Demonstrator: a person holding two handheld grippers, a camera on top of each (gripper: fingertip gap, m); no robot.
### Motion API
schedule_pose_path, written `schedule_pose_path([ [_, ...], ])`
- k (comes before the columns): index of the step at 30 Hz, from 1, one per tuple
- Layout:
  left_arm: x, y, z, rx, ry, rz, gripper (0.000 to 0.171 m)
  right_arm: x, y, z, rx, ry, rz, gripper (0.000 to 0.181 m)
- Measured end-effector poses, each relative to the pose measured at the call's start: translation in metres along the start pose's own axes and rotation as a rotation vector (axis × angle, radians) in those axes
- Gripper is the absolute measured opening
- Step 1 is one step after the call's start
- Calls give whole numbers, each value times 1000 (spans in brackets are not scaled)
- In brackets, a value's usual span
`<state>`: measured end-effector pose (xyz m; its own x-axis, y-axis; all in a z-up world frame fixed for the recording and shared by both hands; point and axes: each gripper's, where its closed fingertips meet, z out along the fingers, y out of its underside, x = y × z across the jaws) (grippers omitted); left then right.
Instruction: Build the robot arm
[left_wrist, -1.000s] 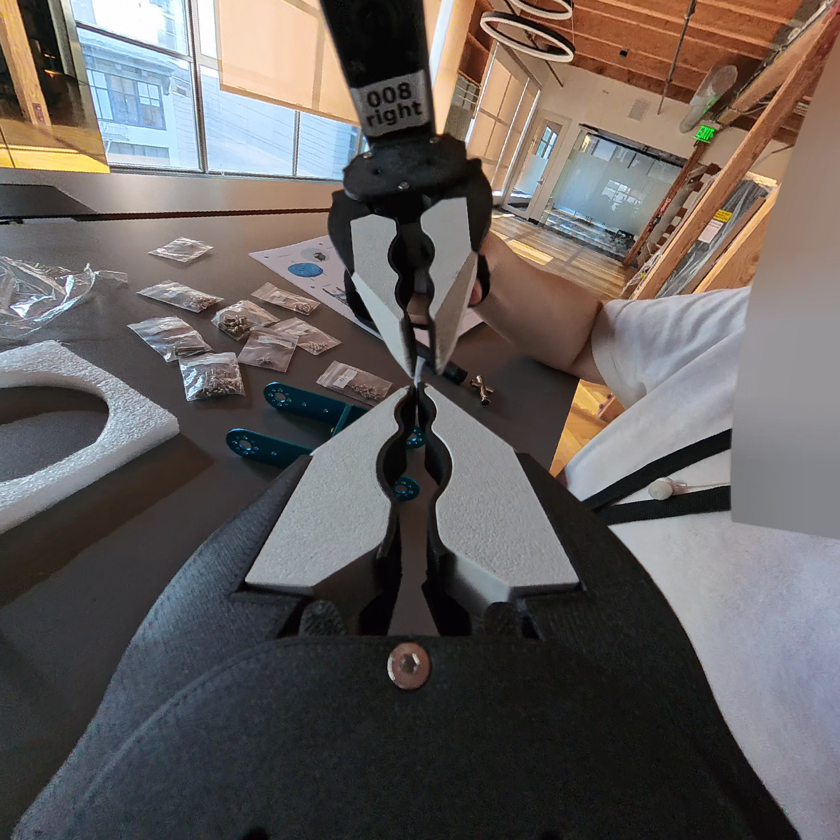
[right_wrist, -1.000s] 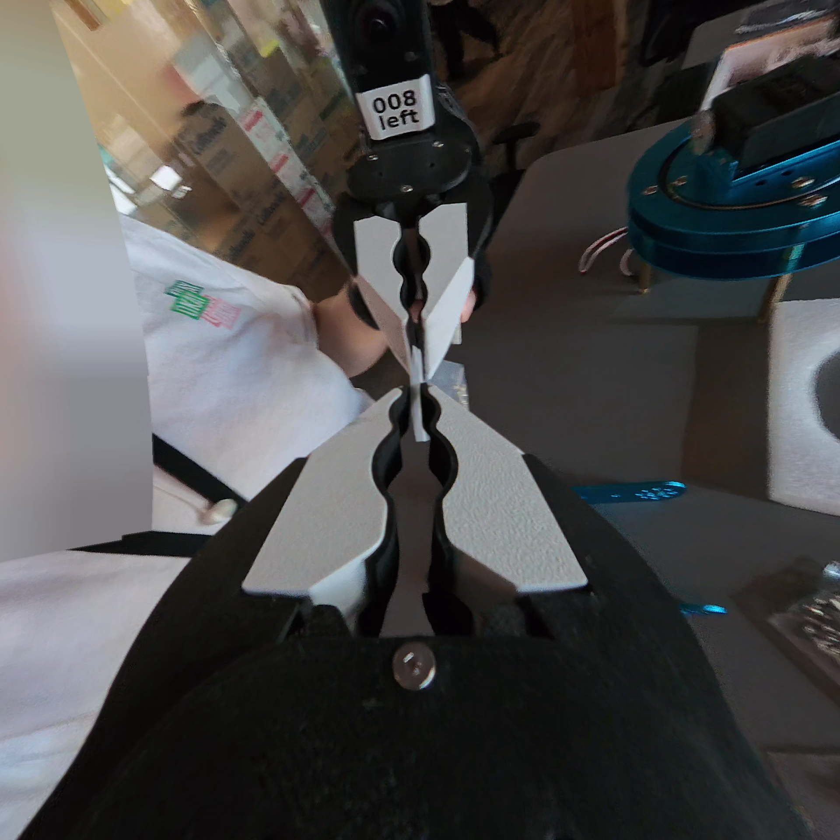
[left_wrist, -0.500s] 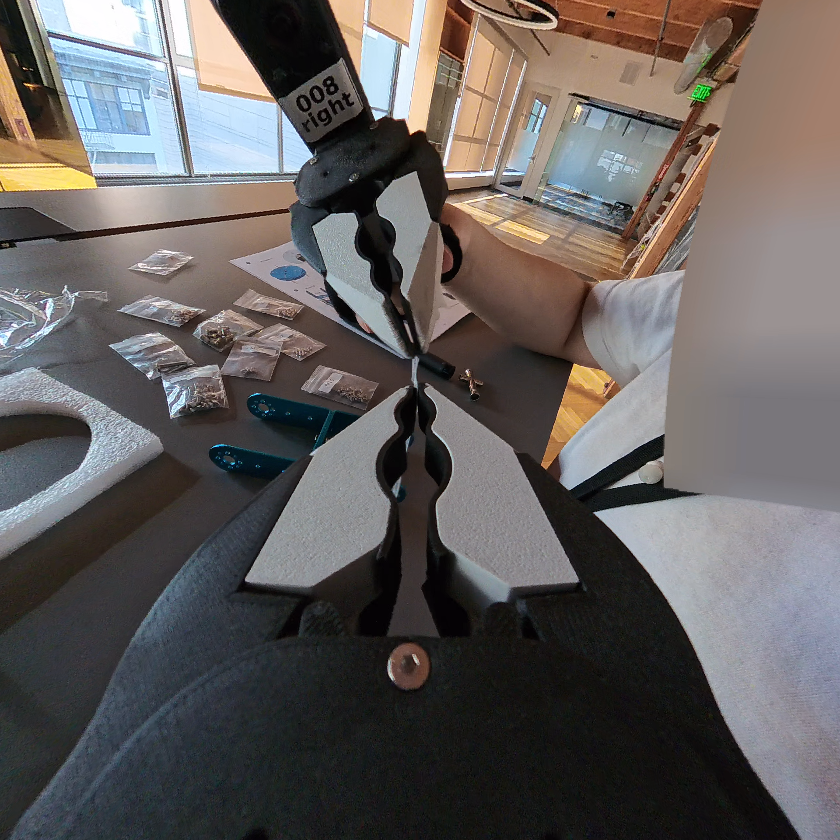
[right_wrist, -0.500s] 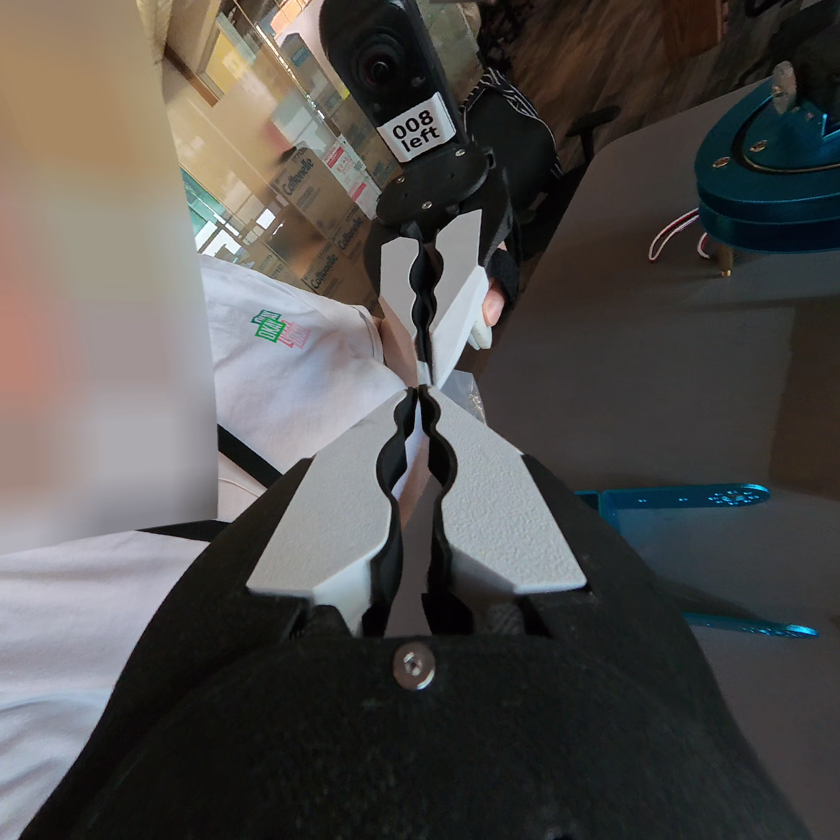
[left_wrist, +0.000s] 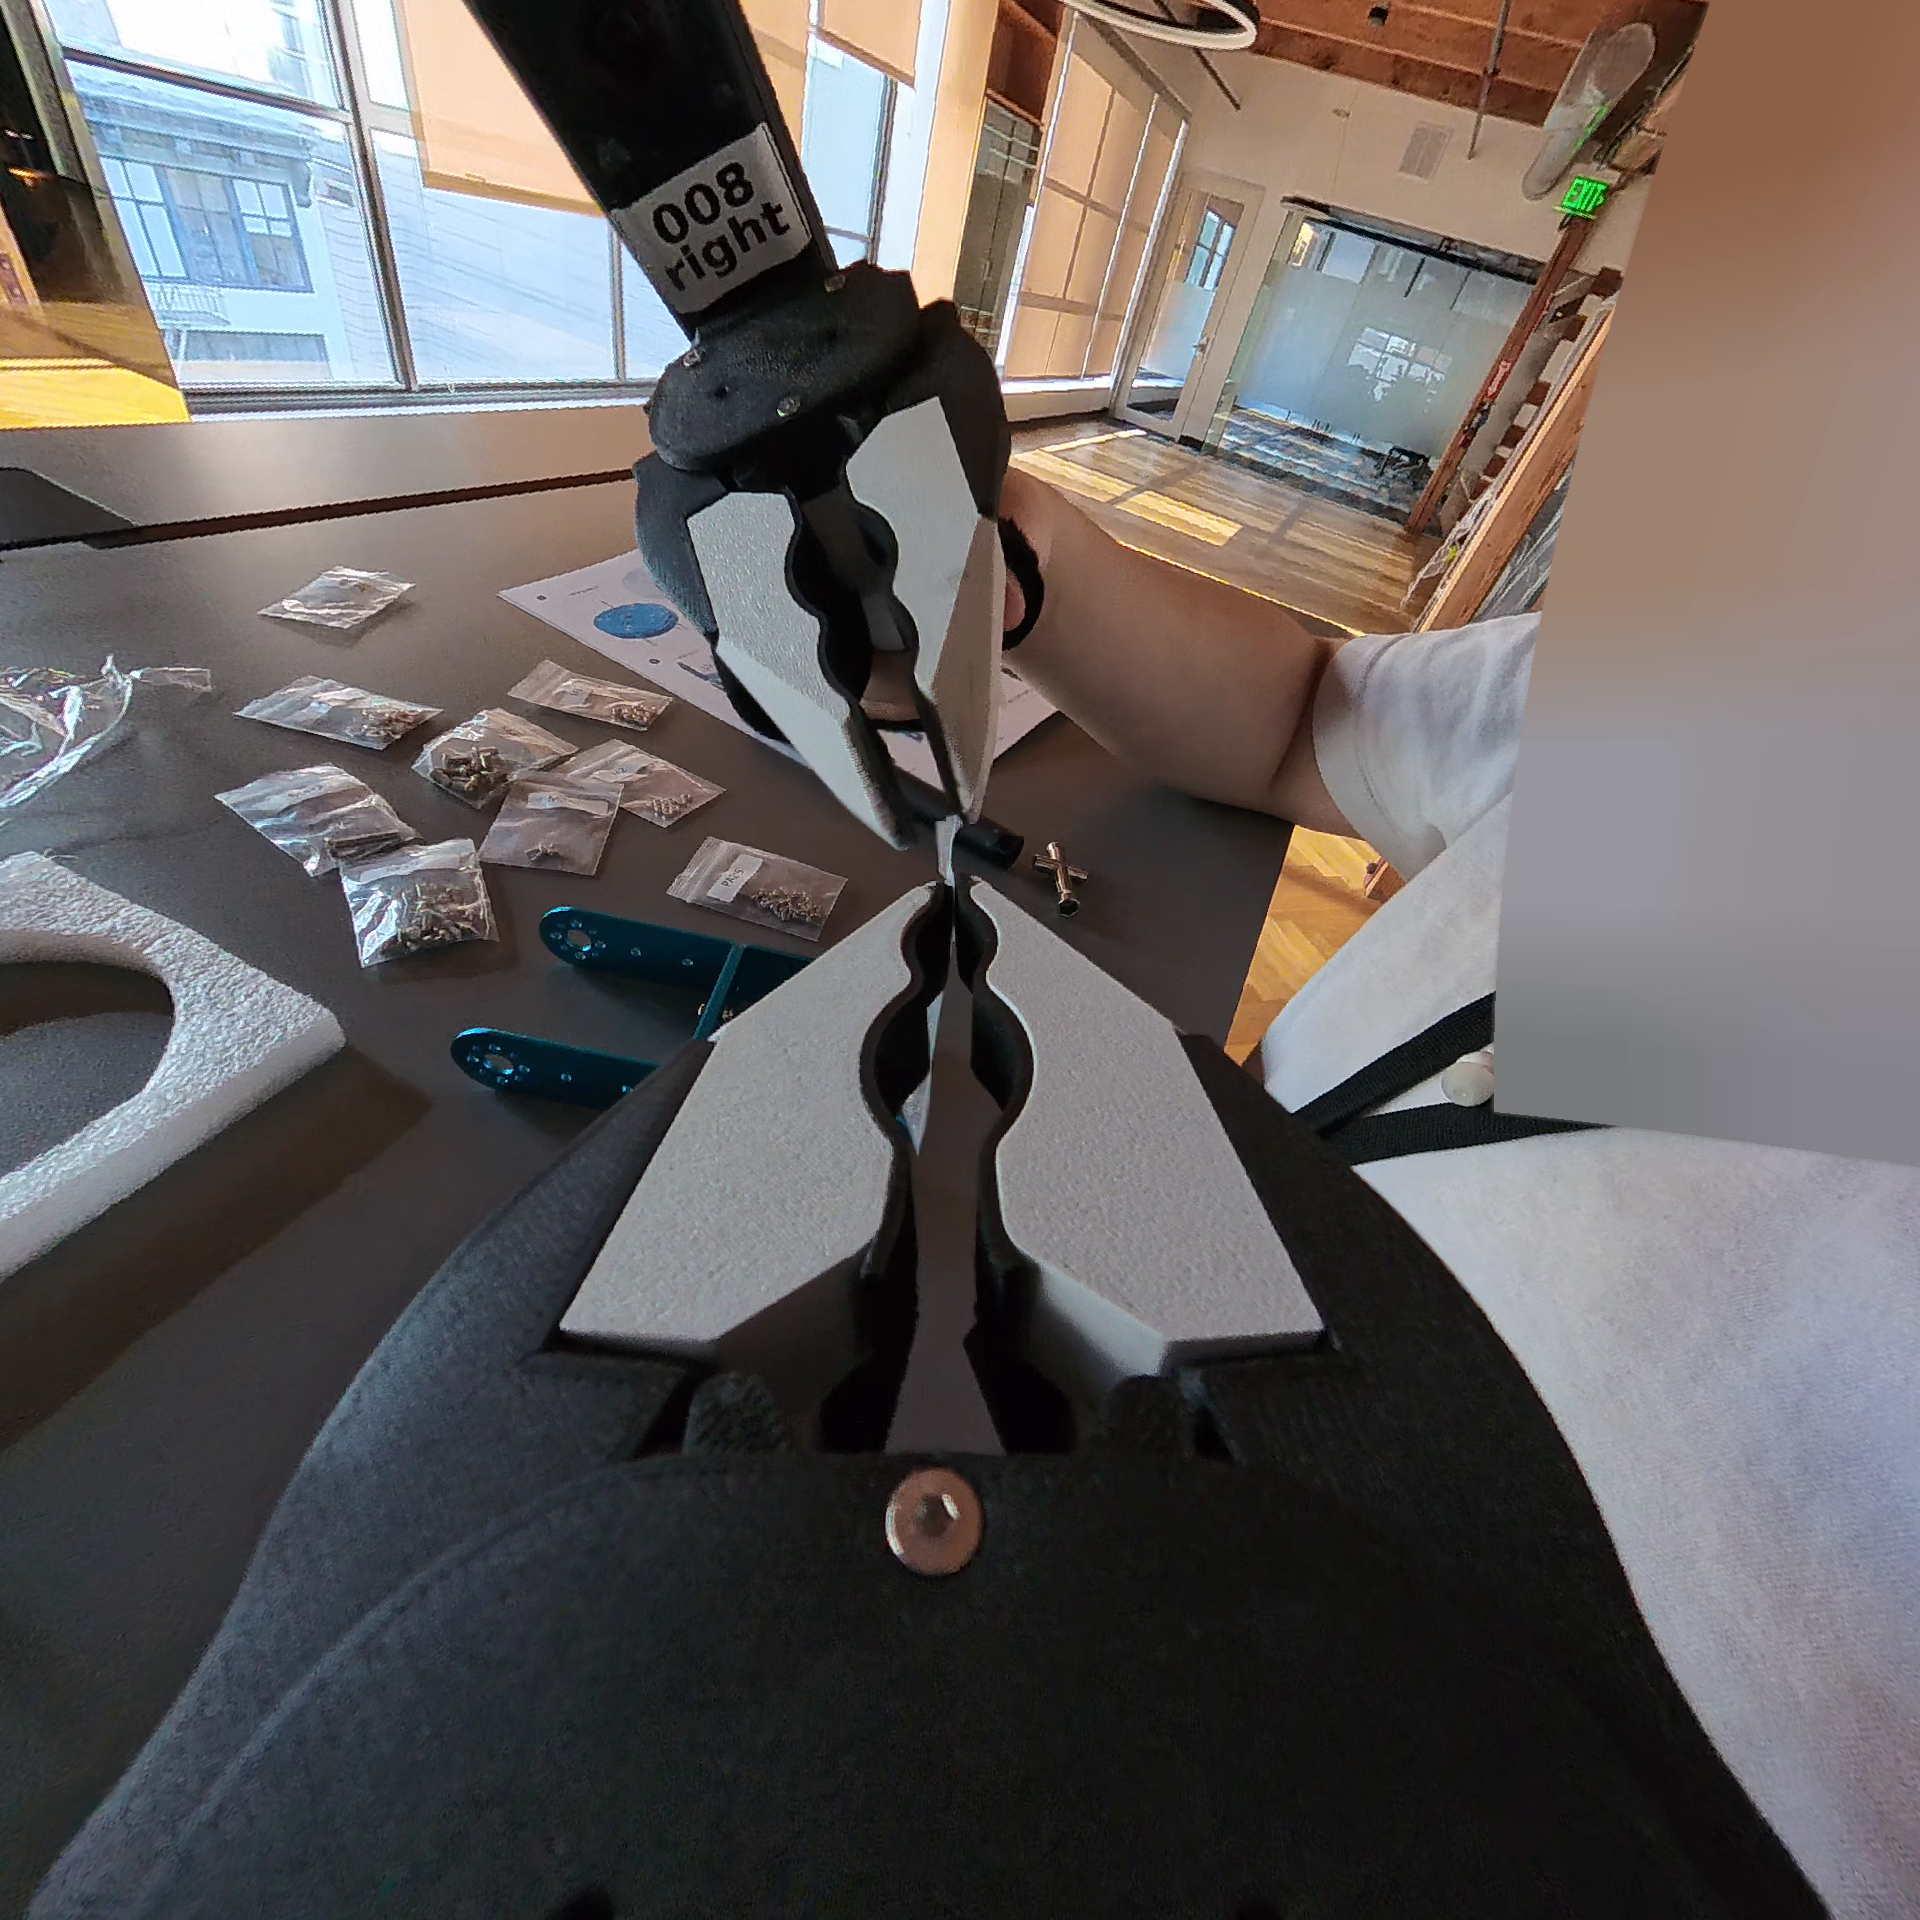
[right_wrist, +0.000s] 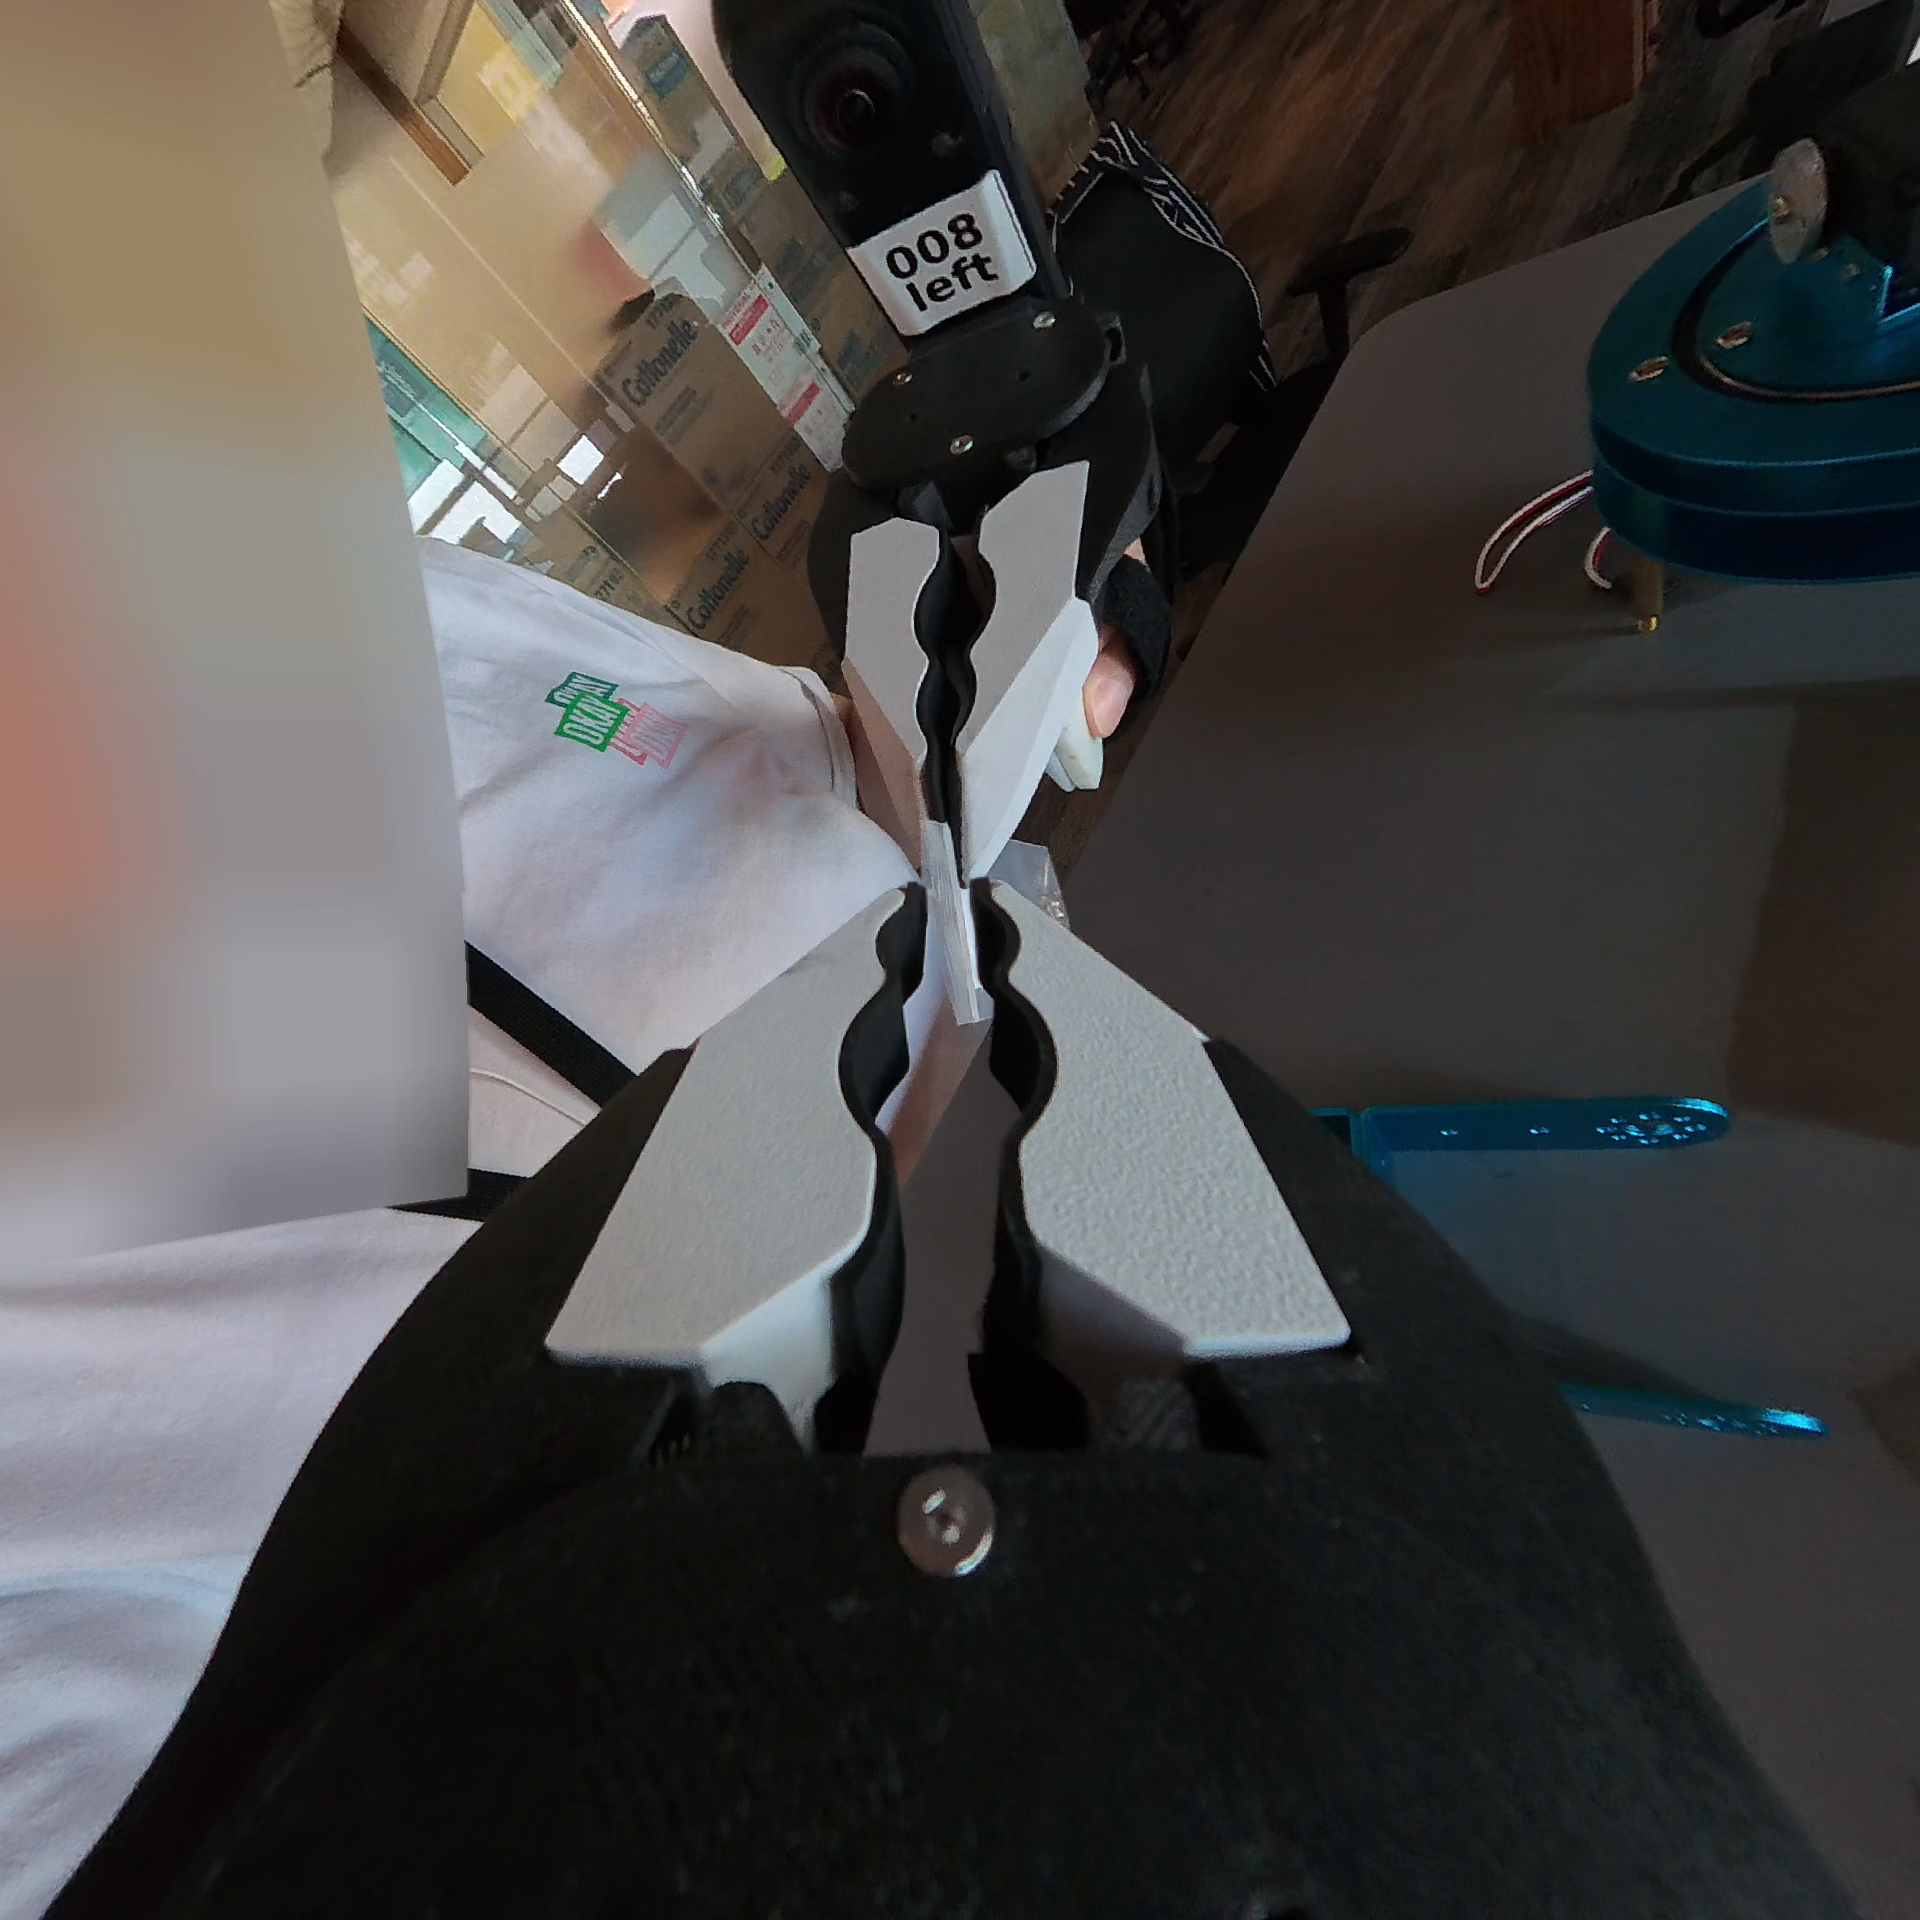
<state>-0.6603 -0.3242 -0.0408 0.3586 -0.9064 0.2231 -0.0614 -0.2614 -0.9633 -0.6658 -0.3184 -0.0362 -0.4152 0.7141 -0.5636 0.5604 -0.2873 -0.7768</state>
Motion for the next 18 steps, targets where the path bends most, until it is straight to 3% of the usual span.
schedule_pose_path([
  [9,4,2,2,-24,3,41,0,4,3,1,-10,-3,23,8],
  [18,7,3,4,-32,5,81,0,-13,10,4,-48,-110,98,0],
])
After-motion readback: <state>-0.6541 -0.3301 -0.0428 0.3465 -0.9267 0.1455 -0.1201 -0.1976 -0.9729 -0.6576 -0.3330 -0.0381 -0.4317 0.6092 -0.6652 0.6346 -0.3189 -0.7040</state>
